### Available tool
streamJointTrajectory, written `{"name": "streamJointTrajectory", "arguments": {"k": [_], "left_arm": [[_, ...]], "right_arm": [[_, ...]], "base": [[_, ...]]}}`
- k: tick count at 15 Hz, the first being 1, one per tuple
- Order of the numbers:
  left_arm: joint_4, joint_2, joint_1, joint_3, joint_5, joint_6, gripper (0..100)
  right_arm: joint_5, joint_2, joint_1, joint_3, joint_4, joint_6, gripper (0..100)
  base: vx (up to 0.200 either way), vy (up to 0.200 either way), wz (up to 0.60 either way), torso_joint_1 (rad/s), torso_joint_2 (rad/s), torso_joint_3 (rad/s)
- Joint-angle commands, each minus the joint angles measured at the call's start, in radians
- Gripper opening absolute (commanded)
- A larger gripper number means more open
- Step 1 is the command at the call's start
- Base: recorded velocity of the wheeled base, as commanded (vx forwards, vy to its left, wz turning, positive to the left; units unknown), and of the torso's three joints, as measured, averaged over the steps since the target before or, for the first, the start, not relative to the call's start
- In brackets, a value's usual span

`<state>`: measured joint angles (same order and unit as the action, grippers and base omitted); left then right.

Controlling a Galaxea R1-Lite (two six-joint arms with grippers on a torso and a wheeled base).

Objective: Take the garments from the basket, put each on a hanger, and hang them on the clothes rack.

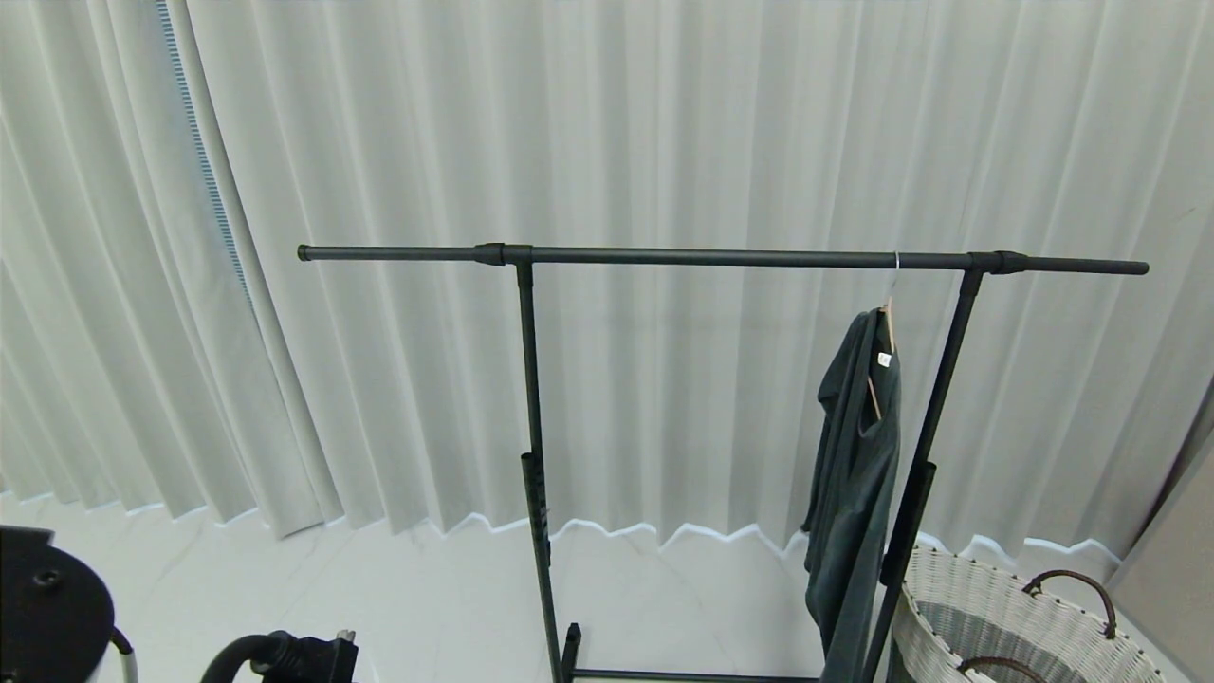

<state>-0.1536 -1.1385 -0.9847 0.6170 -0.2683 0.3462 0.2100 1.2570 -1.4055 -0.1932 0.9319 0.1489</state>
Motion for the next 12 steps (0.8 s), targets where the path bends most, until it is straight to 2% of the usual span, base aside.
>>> {"name": "streamJointTrajectory", "arguments": {"k": [1, 4, 5, 7, 9, 11, 12], "left_arm": [[0.000, 0.002, 0.000, 0.000, 0.000, -0.001, 0], [-0.001, 0.000, 0.021, -0.002, 0.008, -0.007, 0], [0.000, 0.000, 0.046, -0.005, 0.008, -0.007, 0], [0.000, 0.005, 0.086, -0.006, 0.027, -0.006, 0], [0.000, 0.016, 0.104, -0.013, 0.113, -0.006, 0], [0.000, 0.036, 0.123, -0.039, 0.210, -0.007, 0], [0.000, 0.051, 0.136, -0.048, 0.233, -0.007, 0]], "right_arm": [[-0.012, 0.010, 0.000, 0.001, 0.001, 0.000, 0], [-0.044, 0.007, 0.000, 0.008, 0.001, 0.000, 0], [-0.061, 0.005, 0.000, 0.012, 0.001, 0.000, 100], [-0.104, 0.009, 0.016, 0.014, -0.001, -0.012, 100], [-0.153, 0.009, 0.077, 0.020, -0.002, -0.057, 100], [-0.158, 0.007, 0.166, 0.023, -0.002, -0.074, 100], [-0.158, 0.009, 0.203, 0.023, -0.002, -0.075, 100]], "base": [[0.000, 0.000, 0.00, 0.000, 0.00, 0.000], [0.000, 0.000, 0.00, 0.000, 0.00, 0.000], [0.000, 0.000, 0.00, 0.000, 0.00, 0.000], [0.000, 0.000, 0.00, 0.000, 0.00, 0.000], [0.000, 0.000, 0.00, 0.000, 0.00, 0.000], [0.000, 0.000, 0.00, 0.000, 0.00, 0.000], [0.000, 0.000, 0.00, 0.000, 0.00, 0.000]]}}
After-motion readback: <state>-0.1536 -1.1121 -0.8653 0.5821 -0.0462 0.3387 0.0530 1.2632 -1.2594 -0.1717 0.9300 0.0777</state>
